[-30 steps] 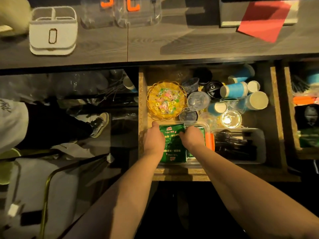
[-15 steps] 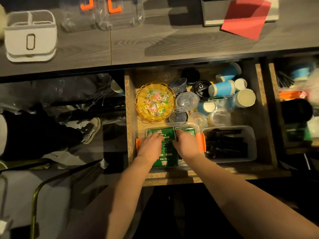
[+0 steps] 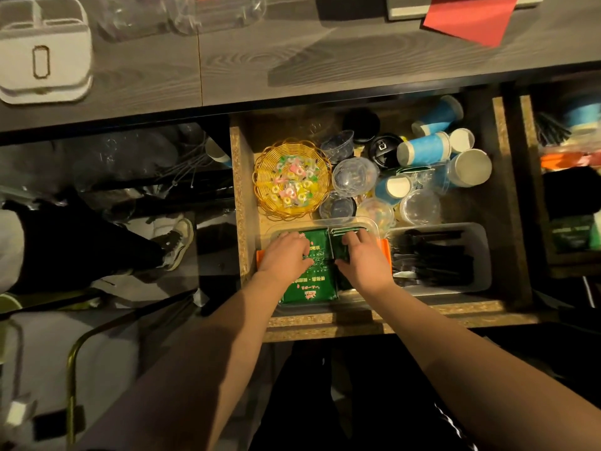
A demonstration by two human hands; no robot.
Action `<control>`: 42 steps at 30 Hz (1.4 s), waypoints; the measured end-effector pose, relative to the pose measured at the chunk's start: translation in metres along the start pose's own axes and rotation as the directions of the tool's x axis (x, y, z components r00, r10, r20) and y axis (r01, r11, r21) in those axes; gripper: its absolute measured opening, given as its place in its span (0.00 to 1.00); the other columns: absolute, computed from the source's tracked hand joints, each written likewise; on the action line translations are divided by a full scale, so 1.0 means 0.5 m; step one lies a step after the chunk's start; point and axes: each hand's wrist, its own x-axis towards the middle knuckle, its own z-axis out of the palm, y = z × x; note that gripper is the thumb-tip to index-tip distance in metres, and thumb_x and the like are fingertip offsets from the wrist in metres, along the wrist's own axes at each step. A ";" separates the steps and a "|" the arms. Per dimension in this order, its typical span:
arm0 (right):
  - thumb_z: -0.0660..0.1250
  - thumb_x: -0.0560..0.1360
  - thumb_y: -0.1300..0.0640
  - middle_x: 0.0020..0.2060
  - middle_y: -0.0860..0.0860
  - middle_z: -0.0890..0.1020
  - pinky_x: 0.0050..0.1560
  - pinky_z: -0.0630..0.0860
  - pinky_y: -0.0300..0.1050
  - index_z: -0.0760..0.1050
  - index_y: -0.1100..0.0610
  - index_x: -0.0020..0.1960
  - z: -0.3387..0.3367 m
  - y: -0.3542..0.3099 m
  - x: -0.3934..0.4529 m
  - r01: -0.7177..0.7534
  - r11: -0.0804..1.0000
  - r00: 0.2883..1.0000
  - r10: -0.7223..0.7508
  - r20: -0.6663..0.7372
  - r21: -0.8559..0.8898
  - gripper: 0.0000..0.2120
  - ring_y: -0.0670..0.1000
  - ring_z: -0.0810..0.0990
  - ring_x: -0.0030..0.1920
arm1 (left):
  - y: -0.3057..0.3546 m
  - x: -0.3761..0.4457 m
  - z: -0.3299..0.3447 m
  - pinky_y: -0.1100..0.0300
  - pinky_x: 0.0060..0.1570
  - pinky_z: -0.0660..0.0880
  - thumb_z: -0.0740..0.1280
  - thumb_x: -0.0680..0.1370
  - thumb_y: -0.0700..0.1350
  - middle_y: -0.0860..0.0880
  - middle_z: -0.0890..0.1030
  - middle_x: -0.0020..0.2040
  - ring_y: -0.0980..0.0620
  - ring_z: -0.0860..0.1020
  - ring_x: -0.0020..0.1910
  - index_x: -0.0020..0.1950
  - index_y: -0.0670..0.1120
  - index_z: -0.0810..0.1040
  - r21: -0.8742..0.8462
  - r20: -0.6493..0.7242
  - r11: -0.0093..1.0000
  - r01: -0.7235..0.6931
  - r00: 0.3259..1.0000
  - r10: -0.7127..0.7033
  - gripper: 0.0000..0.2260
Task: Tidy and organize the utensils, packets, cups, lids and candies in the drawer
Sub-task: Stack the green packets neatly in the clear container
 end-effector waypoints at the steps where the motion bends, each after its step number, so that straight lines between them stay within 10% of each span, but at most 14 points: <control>1: 0.71 0.74 0.56 0.58 0.55 0.74 0.58 0.72 0.50 0.71 0.58 0.62 0.001 0.001 -0.001 0.001 1.000 1.000 -0.001 -0.007 0.003 0.19 0.56 0.71 0.60 | -0.001 0.002 0.004 0.56 0.54 0.67 0.70 0.79 0.50 0.48 0.78 0.57 0.47 0.73 0.60 0.55 0.46 0.80 0.012 0.007 1.000 0.018 1.000 -0.018 0.09; 10: 0.71 0.75 0.55 0.59 0.55 0.74 0.54 0.74 0.48 0.73 0.59 0.63 -0.010 -0.005 -0.003 -0.055 0.991 0.998 0.058 -0.026 0.119 0.19 0.56 0.75 0.56 | 0.008 -0.006 0.004 0.51 0.56 0.75 0.67 0.80 0.42 0.49 0.80 0.57 0.47 0.77 0.58 0.56 0.47 0.82 -0.197 -0.093 0.972 0.130 0.984 -0.150 0.07; 22: 0.68 0.76 0.55 0.54 0.54 0.76 0.46 0.70 0.45 0.74 0.58 0.59 -0.192 0.061 0.007 -0.070 0.977 0.959 0.122 -0.257 0.201 0.14 0.55 0.76 0.51 | 0.176 0.016 -0.135 0.53 0.55 0.78 0.67 0.80 0.42 0.52 0.79 0.55 0.54 0.78 0.51 0.60 0.48 0.79 -0.402 -0.225 0.913 -0.072 0.974 -0.022 0.09; 42: 0.60 0.81 0.57 0.57 0.55 0.76 0.58 0.69 0.51 0.74 0.55 0.66 -0.279 0.236 0.246 0.067 0.872 0.991 -0.116 -0.073 -0.485 0.15 0.57 0.72 0.58 | 0.335 0.301 -0.126 0.50 0.64 0.71 0.66 0.80 0.44 0.48 0.74 0.65 0.47 0.72 0.67 0.72 0.48 0.72 -0.253 -0.023 0.967 0.006 1.000 -0.012 0.20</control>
